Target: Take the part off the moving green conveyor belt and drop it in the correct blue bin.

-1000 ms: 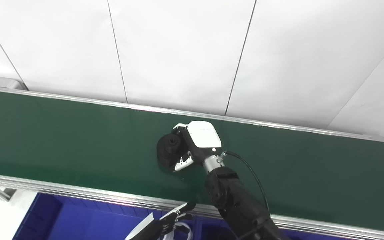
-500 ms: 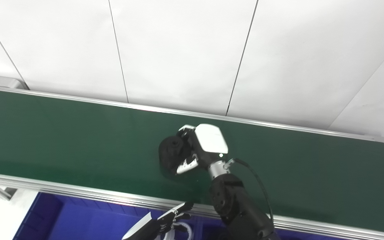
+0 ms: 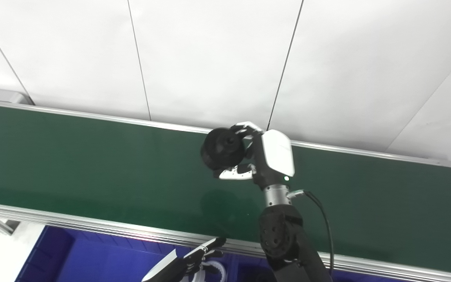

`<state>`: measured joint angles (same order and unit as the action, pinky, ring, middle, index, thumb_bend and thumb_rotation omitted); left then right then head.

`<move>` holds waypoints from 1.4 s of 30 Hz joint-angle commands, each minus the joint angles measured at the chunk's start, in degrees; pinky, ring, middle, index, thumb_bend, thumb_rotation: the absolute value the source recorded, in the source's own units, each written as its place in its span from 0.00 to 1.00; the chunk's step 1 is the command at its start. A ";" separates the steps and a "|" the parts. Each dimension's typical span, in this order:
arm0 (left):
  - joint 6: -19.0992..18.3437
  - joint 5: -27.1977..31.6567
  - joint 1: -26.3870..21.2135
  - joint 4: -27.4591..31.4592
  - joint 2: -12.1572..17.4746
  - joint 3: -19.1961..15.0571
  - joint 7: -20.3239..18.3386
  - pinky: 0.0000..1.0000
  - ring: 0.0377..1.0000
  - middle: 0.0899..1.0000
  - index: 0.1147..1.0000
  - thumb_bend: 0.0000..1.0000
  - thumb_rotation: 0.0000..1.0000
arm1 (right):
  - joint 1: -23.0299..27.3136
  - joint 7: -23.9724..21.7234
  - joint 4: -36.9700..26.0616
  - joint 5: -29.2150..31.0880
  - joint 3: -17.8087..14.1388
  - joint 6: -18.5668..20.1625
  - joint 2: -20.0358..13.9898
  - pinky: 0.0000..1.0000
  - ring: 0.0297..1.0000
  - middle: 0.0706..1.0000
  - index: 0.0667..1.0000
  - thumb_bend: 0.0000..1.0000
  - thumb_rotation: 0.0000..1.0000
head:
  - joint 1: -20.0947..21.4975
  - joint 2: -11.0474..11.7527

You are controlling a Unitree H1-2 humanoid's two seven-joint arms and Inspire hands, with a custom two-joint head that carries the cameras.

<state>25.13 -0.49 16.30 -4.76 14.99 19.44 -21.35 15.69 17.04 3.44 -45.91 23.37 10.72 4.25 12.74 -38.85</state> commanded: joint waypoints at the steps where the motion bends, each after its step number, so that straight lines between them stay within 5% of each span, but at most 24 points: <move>1: 1.79 -0.26 0.16 1.89 0.26 -0.02 0.37 0.78 0.93 0.99 0.96 0.93 0.23 | -1.41 1.09 -5.54 -0.11 -0.81 -0.92 0.43 0.23 0.30 0.37 0.48 0.52 0.00 | 0.30 -0.31; 5: 1.79 -0.22 0.66 2.83 0.56 0.04 0.30 0.79 0.93 0.99 0.96 0.94 0.20 | -7.97 0.09 -13.70 -0.97 -1.22 -0.46 -0.14 0.21 0.27 0.42 0.46 0.52 0.00 | 0.94 -1.44; 11: 1.79 1.06 1.19 3.37 0.66 -0.17 -0.91 0.77 0.94 1.00 0.98 0.94 0.17 | -18.41 -2.20 -23.80 -0.95 -1.54 -1.45 -1.97 0.31 0.36 0.42 0.50 0.52 0.00 | 1.44 -3.45; 19: 1.79 0.71 3.08 5.47 1.30 -1.40 -0.54 0.82 0.95 1.00 1.00 0.91 0.24 | -37.92 -1.41 -32.97 -1.15 -0.36 -7.29 -8.38 0.34 0.38 0.43 0.51 0.51 0.00 | 2.01 -8.82; 22: 1.79 1.66 3.45 6.77 1.25 -2.28 -0.98 0.85 0.96 1.00 1.00 0.90 0.24 | -45.54 -1.82 -35.01 -0.62 -0.12 -8.03 -9.86 0.35 0.38 0.43 0.51 0.51 0.00 | 2.31 -13.06; 25: 1.79 2.73 3.44 8.12 1.22 -2.82 -1.40 0.87 0.96 1.00 1.00 0.91 0.24 | -50.25 -1.78 -35.26 0.27 -0.37 -9.22 -11.05 0.36 0.38 0.43 0.51 0.51 0.00 | 2.66 -14.90; 32: 0.46 2.82 2.93 11.22 1.34 -3.38 -0.99 0.85 0.96 0.98 1.00 0.94 0.26 | -54.05 -2.56 -32.65 0.77 -2.45 -10.70 -13.77 0.38 0.39 0.42 0.51 0.51 0.00 | 2.26 -19.13; 38: -0.87 2.41 2.89 12.60 1.03 -3.72 -0.72 0.84 0.96 0.99 1.00 0.96 0.27 | -52.03 -8.23 -29.87 -3.41 -4.51 -6.45 -15.30 0.43 0.41 0.44 0.49 0.52 0.00 | 2.11 -19.60; 41: -1.22 2.34 3.35 13.05 0.73 -3.87 -0.46 0.85 0.95 0.98 1.00 0.96 0.27 | -49.82 -14.63 -28.70 -7.02 -4.90 -1.75 -14.89 0.49 0.41 0.43 0.51 0.51 0.00 | 1.91 -19.41; 42: -1.19 2.41 3.43 13.05 0.68 -3.88 -0.44 0.85 0.95 0.97 0.99 0.96 0.27 | -49.13 -17.10 -28.53 -8.54 -4.86 0.08 -14.57 0.55 0.51 0.54 0.58 0.58 0.04 | 1.90 -19.28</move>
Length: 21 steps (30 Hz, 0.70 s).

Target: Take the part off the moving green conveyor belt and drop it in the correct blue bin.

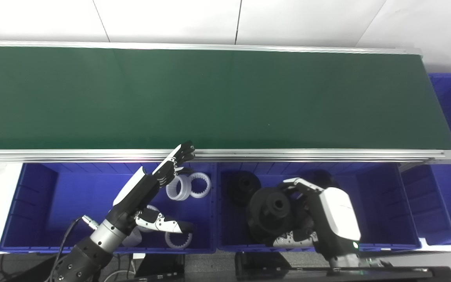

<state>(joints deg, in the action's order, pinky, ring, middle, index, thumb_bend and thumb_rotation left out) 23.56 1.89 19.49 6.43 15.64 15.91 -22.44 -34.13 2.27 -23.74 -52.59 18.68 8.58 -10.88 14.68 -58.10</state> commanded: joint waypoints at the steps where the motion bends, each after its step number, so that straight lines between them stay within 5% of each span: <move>1: 0.48 0.05 0.29 1.81 0.00 -0.36 0.66 0.85 0.95 0.97 0.99 0.96 0.27 | 1.26 -4.42 -1.24 -3.28 -0.03 3.77 0.84 0.60 0.63 0.65 0.67 0.64 0.10 | -0.23 0.30; 5: 0.17 0.10 0.53 2.02 0.02 -0.42 0.68 0.85 0.96 0.98 0.99 0.96 0.26 | 2.89 -10.35 -1.72 -4.48 0.13 7.07 2.00 0.77 0.84 0.85 0.83 0.73 0.26 | -0.16 0.34; 9: 0.84 0.13 0.60 1.62 0.05 -0.41 0.50 0.84 0.95 0.98 0.99 0.96 0.25 | 3.58 -8.91 -1.15 -1.72 -0.81 6.16 3.90 0.89 0.96 0.95 0.93 0.78 0.36 | -0.75 0.86; 17: 1.96 -1.15 0.77 0.87 0.00 -0.40 0.66 0.84 0.95 0.99 1.00 0.96 0.28 | 0.85 -1.72 -2.49 3.74 0.39 -0.86 4.80 0.96 1.00 1.00 1.00 0.81 0.52 | -1.91 2.11; 21: 2.70 -1.24 0.79 -0.02 0.06 -0.33 0.56 0.84 0.95 0.98 1.00 0.96 0.28 | -0.77 2.08 -2.52 8.53 2.15 -6.81 5.09 0.97 1.00 1.00 1.00 0.83 0.52 | -3.05 3.39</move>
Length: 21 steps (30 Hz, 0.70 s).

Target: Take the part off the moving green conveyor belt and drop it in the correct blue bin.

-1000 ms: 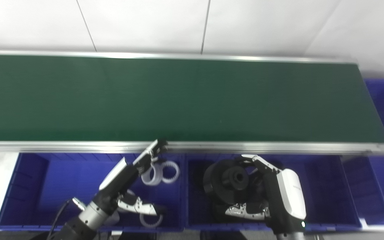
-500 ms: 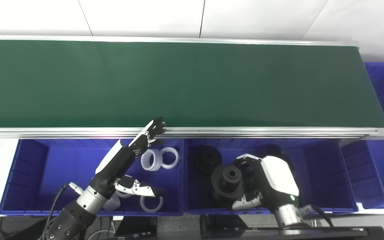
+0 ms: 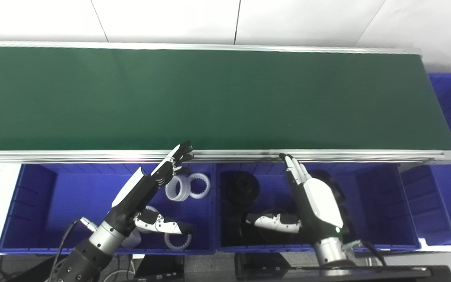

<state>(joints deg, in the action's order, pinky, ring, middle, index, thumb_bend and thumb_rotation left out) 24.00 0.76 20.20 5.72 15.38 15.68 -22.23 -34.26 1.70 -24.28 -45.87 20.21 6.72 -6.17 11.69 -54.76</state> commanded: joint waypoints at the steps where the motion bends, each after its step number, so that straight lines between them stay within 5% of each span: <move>1: 2.49 -0.31 0.10 0.40 0.25 -0.17 0.50 0.84 0.95 0.99 1.00 0.96 0.28 | -1.02 4.09 -1.54 3.47 1.39 -7.66 0.61 0.95 1.00 1.00 1.00 0.83 0.51 | -0.42 0.69; 4: 2.85 -0.33 0.10 -0.30 0.06 -0.23 0.60 0.82 0.94 0.99 1.00 0.95 0.28 | -1.42 6.94 0.94 8.36 4.21 -15.30 1.29 0.85 0.98 1.00 1.00 0.85 0.54 | -0.58 1.16; 9: 2.56 0.79 0.64 -0.87 -0.10 -0.16 0.44 0.81 0.94 1.00 1.00 0.95 0.26 | 0.54 8.51 7.95 17.45 4.20 -24.86 1.02 0.85 0.94 0.97 1.00 0.87 0.60 | -1.27 3.62; 21: 2.82 2.19 1.53 -2.86 -0.79 0.02 -0.11 0.82 0.95 1.00 1.00 0.95 0.26 | 2.59 5.83 14.25 26.79 1.60 -27.99 0.88 0.84 0.93 0.96 0.98 0.89 0.53 | -2.77 7.14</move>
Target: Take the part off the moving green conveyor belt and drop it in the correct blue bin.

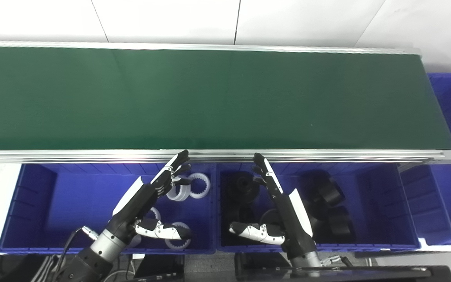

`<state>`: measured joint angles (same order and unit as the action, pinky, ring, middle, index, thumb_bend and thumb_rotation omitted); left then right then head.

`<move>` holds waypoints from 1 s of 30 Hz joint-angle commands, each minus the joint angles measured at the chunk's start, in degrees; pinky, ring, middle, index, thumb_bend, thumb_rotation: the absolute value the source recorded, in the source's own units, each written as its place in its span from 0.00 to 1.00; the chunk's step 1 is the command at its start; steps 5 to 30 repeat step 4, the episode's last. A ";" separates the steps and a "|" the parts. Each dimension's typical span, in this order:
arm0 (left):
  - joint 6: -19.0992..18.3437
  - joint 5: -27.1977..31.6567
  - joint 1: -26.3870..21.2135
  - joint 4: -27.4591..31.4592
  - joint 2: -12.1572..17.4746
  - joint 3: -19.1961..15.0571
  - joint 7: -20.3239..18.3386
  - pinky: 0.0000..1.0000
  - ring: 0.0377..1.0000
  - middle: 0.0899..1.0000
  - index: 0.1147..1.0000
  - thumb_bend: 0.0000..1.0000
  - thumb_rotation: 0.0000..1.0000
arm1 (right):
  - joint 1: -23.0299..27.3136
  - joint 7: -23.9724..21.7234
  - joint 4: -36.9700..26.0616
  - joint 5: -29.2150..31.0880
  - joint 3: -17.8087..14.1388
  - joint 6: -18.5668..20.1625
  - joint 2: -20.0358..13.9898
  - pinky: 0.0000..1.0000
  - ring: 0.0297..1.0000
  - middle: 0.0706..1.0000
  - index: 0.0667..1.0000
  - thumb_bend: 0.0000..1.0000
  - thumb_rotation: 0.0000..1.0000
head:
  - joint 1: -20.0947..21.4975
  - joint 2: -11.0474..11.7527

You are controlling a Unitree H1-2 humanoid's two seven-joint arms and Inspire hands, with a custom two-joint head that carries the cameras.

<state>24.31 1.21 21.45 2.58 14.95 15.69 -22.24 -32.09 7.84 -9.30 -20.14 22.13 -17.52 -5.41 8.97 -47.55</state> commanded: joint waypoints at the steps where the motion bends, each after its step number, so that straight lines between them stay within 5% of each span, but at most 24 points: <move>1: 2.55 1.96 0.42 0.19 -0.48 -0.01 -0.09 0.83 0.96 1.00 1.00 0.94 0.26 | 0.67 -0.53 -0.51 1.45 -0.60 -3.68 0.07 0.85 0.93 0.96 0.98 0.89 0.53 | -0.12 0.21; 30: 2.59 2.32 0.76 -0.23 -0.69 -0.14 -0.08 0.82 0.95 1.00 1.00 0.95 0.25 | 1.47 -0.91 0.22 1.76 -1.37 -3.76 -0.13 0.85 0.93 0.96 0.97 0.89 0.52 | -0.05 0.90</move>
